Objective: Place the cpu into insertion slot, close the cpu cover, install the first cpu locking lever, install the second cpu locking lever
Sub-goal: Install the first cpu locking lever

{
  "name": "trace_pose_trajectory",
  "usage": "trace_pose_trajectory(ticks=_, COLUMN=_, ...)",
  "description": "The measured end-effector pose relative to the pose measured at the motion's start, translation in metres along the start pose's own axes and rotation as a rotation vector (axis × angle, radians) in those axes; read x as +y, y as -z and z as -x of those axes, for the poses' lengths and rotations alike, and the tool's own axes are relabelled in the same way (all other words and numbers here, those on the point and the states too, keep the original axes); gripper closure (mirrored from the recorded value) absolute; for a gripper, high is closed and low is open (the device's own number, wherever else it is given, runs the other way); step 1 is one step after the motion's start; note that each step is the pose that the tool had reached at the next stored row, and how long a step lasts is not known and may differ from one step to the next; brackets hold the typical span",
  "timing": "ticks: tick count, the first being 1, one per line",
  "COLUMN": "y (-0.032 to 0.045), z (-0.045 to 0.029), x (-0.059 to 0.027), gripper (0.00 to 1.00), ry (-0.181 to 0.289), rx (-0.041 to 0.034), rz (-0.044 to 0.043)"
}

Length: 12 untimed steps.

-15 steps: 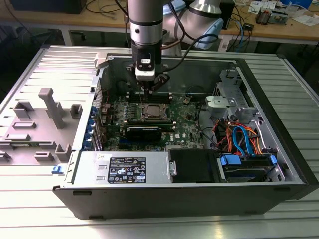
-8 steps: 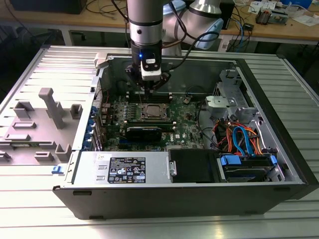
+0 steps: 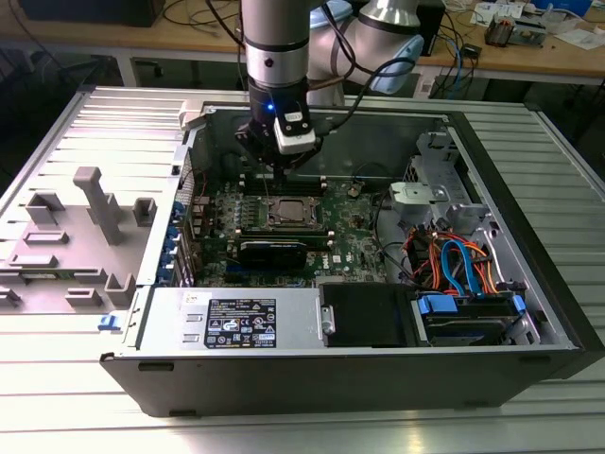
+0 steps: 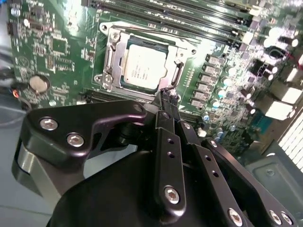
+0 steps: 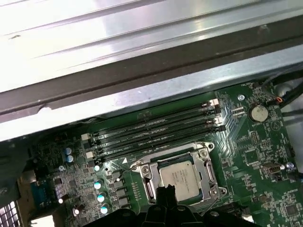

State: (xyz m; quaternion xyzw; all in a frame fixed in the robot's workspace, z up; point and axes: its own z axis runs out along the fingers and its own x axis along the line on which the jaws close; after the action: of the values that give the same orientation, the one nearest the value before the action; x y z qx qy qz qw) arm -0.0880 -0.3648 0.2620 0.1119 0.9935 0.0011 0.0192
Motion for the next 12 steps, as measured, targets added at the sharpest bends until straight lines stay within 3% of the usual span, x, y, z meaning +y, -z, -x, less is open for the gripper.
trace_pose_trajectory(ticks=7, y=-0.0006, z=-0.0007, x=-0.0002, gripper=0.89, ry=0.128, rx=0.0021, rz=0.0046)
trace_pose_trajectory(ticks=12, y=-0.0013, z=-0.0074, x=-0.0017, gripper=0.89, ry=0.168, rx=0.0025, rz=0.0060)
